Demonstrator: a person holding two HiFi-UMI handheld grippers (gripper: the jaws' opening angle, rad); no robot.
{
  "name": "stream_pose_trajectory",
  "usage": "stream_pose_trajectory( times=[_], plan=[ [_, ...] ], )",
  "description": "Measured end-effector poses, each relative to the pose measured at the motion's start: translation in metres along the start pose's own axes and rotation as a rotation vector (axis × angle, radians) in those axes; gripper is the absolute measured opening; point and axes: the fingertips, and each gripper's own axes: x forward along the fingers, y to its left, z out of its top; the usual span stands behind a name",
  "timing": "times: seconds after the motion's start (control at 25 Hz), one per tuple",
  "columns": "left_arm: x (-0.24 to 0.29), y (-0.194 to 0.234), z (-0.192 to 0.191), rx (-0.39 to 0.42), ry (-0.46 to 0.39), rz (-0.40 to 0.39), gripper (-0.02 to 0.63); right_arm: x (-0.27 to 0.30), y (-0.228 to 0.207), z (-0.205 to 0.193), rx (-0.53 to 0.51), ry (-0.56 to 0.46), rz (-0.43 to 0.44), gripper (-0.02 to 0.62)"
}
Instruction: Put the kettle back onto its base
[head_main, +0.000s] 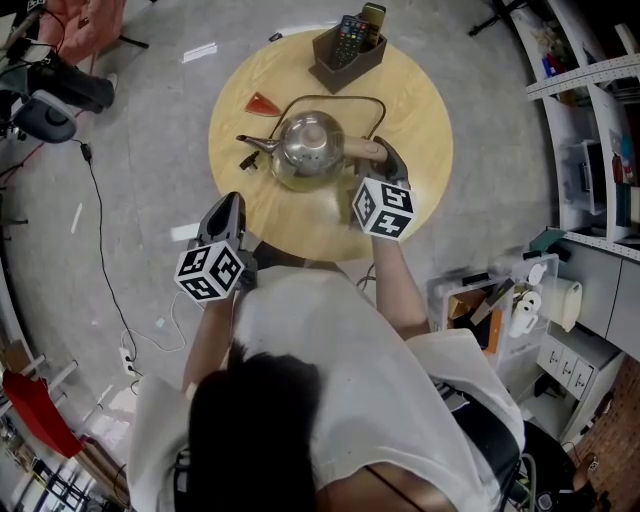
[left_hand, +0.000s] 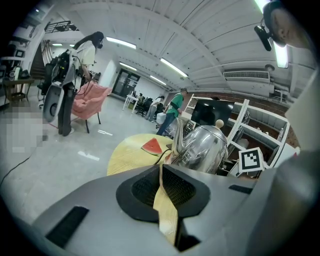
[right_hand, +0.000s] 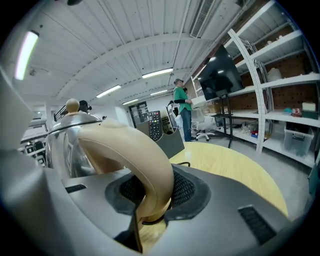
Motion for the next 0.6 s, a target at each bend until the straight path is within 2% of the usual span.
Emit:
stream_pose_trajectory(
  times=[0.16,0.6],
  plan=[
    [0.0000,-0.0007,0.0000,-0.006,-0.002,0.004,0.038,-0.0024,0.0063,0.0013,-0.085,-0.001,0.009,0.114],
    [0.0019,0.0011,-0.0014,-0.012,0.007,-0.006,0.038,-0.0023,0.0055,-0.0003,-0.081,-0.001,0.007,0.114]
  ],
)
